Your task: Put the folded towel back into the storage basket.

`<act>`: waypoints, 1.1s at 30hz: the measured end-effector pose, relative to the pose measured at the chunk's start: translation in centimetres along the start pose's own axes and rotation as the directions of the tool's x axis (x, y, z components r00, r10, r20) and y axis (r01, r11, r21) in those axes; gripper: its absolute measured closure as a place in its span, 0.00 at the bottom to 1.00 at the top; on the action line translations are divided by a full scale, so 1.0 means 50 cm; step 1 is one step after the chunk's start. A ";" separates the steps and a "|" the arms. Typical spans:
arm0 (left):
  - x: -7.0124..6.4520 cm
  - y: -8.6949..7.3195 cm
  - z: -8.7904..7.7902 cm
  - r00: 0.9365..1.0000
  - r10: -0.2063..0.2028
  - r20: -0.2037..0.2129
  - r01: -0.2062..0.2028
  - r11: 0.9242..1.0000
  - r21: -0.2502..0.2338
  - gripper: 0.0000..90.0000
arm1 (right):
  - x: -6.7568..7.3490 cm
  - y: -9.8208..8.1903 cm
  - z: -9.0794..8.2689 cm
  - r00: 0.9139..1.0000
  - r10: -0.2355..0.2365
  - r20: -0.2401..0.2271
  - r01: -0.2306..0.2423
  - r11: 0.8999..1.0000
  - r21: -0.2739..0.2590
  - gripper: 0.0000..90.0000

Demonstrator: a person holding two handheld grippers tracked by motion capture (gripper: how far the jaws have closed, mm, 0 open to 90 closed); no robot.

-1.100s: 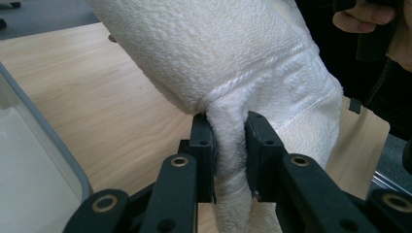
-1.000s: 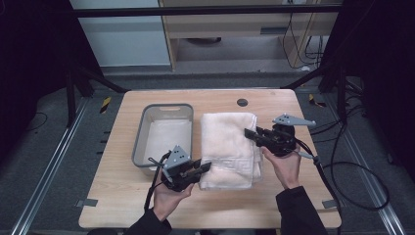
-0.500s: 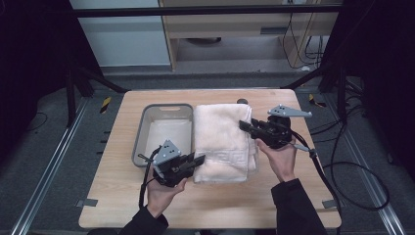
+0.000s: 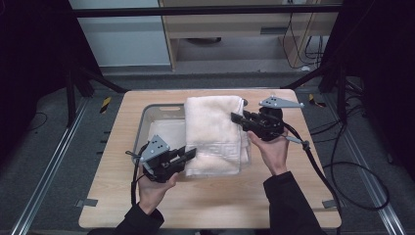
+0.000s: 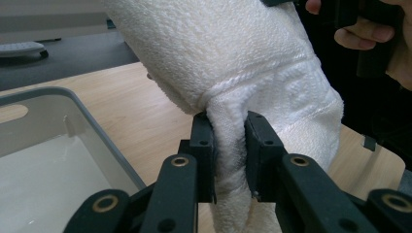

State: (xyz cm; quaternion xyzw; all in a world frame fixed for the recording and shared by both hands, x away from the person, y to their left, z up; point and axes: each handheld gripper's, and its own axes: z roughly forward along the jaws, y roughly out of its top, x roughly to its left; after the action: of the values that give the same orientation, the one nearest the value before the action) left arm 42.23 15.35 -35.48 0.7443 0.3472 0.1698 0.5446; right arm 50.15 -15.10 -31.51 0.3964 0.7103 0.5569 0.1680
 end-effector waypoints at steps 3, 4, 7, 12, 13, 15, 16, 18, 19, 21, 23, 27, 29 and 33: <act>0.005 0.002 -0.005 1.000 0.001 -0.009 -0.001 1.000 -0.006 0.84 | 0.003 0.005 0.004 1.000 -0.005 -0.001 0.005 1.000 -0.001 0.76; 0.007 0.003 -0.007 1.000 0.001 -0.012 -0.001 1.000 -0.008 0.84 | 0.006 0.009 0.006 1.000 -0.004 -0.002 0.004 1.000 -0.001 0.76; 0.011 0.006 -0.014 1.000 0.001 -0.021 -0.001 1.000 -0.015 0.84 | 0.011 0.016 0.013 1.000 -0.013 -0.004 0.013 1.000 -0.002 0.76; 0.021 0.009 -0.026 0.999 -0.003 -0.033 0.002 1.000 -0.026 0.84 | 0.024 0.029 0.025 1.000 -0.024 -0.007 0.024 1.000 -0.006 0.76; 0.022 0.010 -0.028 0.999 -0.007 -0.034 0.007 1.000 -0.028 0.84 | 0.026 0.031 0.026 1.000 -0.027 -0.009 0.027 1.000 -0.005 0.76; 0.026 0.012 -0.033 0.999 -0.009 -0.038 0.008 0.999 -0.033 0.84 | 0.033 0.038 0.033 0.999 -0.031 -0.010 0.030 1.000 -0.007 0.76; 0.028 0.013 -0.036 0.999 -0.012 -0.040 0.011 0.999 -0.036 0.84 | 0.033 0.038 0.033 0.999 -0.031 -0.010 0.030 1.000 -0.007 0.76; 0.033 0.015 -0.044 0.999 -0.014 -0.047 0.012 0.999 -0.045 0.84 | 0.039 0.046 0.039 0.999 -0.034 -0.016 0.034 0.999 -0.007 0.76; 0.034 0.015 -0.046 0.999 -0.015 -0.050 0.012 0.999 -0.046 0.84 | 0.041 0.049 0.041 0.999 -0.036 -0.017 0.036 0.999 -0.006 0.76; 0.038 0.016 -0.050 0.998 -0.019 -0.056 0.016 0.999 -0.052 0.84 | 0.045 0.053 0.045 0.999 -0.041 -0.020 0.041 0.999 -0.007 0.76; 0.042 0.017 -0.055 0.998 -0.022 -0.061 0.018 0.998 -0.056 0.84 | 0.054 0.062 0.054 0.999 -0.050 -0.020 0.049 0.999 -0.006 0.76; 0.052 0.019 -0.066 0.997 -0.028 -0.076 0.023 0.998 -0.066 0.84 | 0.062 0.070 0.065 0.998 -0.057 -0.025 0.057 0.998 -0.009 0.76; 0.058 0.020 -0.072 0.996 -0.032 -0.083 0.027 0.997 -0.069 0.84 | 0.066 0.073 0.072 0.998 -0.058 -0.027 0.058 0.998 -0.010 0.76; 0.071 0.022 -0.082 0.994 -0.048 -0.096 0.041 0.996 -0.076 0.84 | 0.077 0.082 0.090 0.998 -0.061 -0.032 0.061 0.998 -0.010 0.76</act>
State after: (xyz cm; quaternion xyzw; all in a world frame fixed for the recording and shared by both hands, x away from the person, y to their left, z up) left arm 42.51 20.52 -33.48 0.7064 0.3834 0.2069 0.5578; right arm 52.32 -8.99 -28.40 0.3648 0.7221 0.5610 0.1752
